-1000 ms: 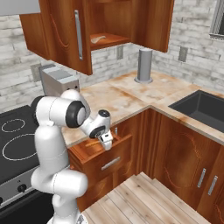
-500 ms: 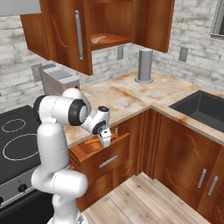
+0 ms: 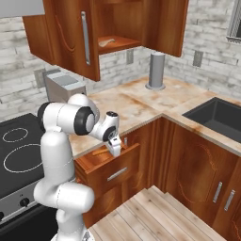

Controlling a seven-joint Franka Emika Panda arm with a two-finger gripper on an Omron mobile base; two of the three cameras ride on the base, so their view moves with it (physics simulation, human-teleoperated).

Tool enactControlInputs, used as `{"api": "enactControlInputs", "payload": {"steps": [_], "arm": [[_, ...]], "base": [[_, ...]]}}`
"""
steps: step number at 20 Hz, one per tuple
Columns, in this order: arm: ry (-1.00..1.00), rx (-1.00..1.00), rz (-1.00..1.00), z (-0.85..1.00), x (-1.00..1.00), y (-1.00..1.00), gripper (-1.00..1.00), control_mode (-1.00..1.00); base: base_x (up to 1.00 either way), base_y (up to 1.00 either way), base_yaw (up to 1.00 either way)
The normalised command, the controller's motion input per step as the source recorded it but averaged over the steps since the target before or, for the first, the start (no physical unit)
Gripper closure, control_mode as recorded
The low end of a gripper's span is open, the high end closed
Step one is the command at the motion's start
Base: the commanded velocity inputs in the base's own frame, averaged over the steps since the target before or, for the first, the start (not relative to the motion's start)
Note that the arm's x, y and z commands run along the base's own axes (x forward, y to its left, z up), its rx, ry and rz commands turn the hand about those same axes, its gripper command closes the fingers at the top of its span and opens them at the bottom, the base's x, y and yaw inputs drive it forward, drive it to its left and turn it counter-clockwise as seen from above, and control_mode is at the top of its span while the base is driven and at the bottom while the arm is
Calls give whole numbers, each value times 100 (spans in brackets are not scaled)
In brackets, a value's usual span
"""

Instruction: Organize the utensils by type. Pick up the wooden spoons from the counter and place them in the open cabinet. Then pick up the metallic utensils from the counter and place them in the open drawer.

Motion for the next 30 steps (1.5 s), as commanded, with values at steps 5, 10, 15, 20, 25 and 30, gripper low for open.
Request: {"api": "enactControlInputs", "payload": {"steps": [5,10,15,20,25,30], "arm": [[7,0,0,-60,-31,-34,100,-100],[-2,2,-1,-65,-38,-30,100,-100],[-12,6,-7,-72,-45,-26,100,-100],[-2,4,-10,-76,-48,-31,100,-100],[0,2,-10,-78,-48,-34,100,-100],[0,0,-8,-82,-52,-37,100,-100]], "base": [[0,0,0],[0,0,0],[0,0,0],[0,0,0],[0,0,0],[0,0,0]]}}
